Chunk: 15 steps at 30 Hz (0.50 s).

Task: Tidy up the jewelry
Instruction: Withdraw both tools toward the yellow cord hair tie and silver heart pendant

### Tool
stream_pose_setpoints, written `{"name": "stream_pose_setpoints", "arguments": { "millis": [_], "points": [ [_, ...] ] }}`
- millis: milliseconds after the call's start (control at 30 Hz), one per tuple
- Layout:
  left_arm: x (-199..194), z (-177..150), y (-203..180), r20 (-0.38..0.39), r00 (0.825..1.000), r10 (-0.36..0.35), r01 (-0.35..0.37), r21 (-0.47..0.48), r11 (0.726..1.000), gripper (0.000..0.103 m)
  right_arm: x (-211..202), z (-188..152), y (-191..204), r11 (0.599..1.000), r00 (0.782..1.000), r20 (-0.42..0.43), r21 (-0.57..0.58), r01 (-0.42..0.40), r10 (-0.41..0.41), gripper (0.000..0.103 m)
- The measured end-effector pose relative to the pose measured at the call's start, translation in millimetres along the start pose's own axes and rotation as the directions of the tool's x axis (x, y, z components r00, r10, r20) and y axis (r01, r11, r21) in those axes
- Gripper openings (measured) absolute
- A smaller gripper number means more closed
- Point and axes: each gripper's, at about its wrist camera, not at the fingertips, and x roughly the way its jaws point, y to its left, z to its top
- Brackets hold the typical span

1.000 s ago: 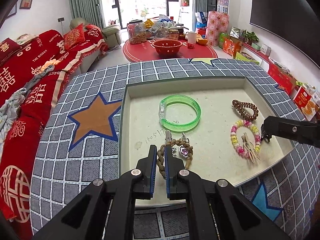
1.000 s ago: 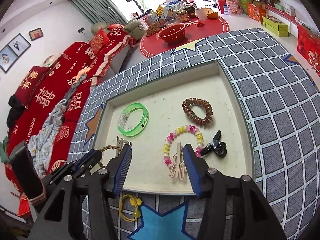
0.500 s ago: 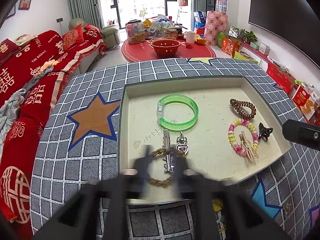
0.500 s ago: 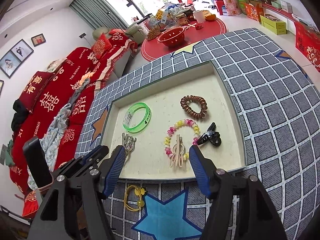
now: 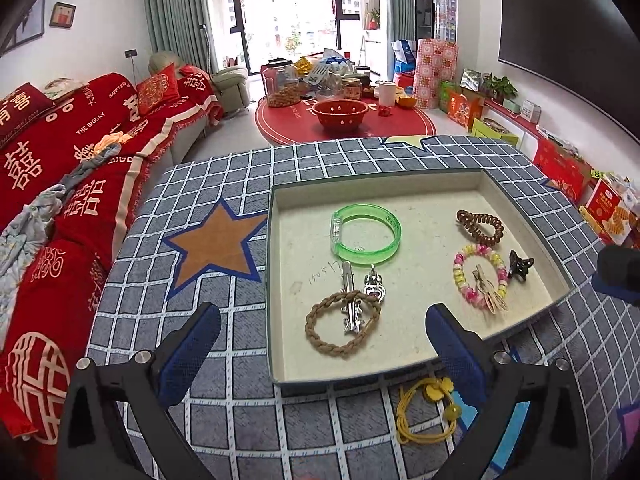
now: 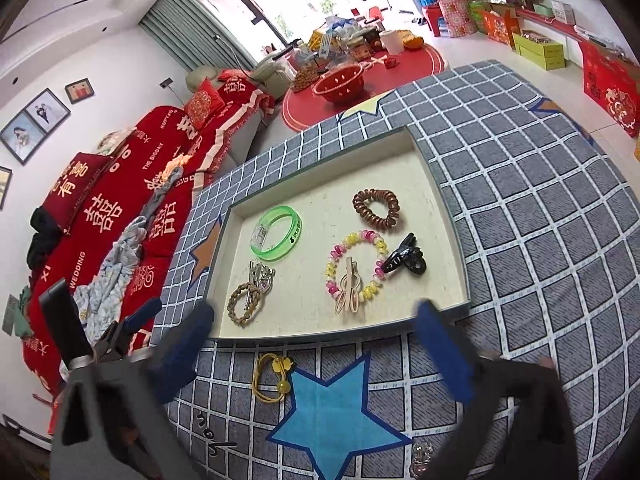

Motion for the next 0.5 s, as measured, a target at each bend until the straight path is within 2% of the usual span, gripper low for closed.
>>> {"name": "stream_pose_setpoints", "arguments": {
  "millis": [67, 167, 367, 500],
  "points": [
    [-6.2, -6.0, 0.9, -0.005, 1.0, -0.009, 0.009, -0.002, 1.0, 0.103, -7.5, -4.7, 1.4, 1.0, 1.0, 0.029, -0.002, 0.002, -0.002, 0.103],
    [-14.8, -16.1, -0.1, -0.025, 0.998, -0.06, 0.06, 0.008, 0.998, 0.103, -16.5, -10.8, 2.2, 1.0, 0.999, 0.042, 0.002, 0.0, 0.0, 0.103],
    [-34.7, -42.0, -9.2, -0.03, 0.996, -0.081, 0.082, 0.03, 0.996, 0.103, -34.8, -26.0, 3.3, 1.0, 0.999, 0.031, -0.013, 0.016, -0.016, 0.103],
    [-41.8, -56.5, -8.6, -0.036, 0.995, -0.096, 0.096, 0.002, 0.995, 0.103, -45.7, -39.4, -3.5, 1.0, 1.0, 0.002, 0.004, -0.001, 0.001, 0.103]
  ]
}}
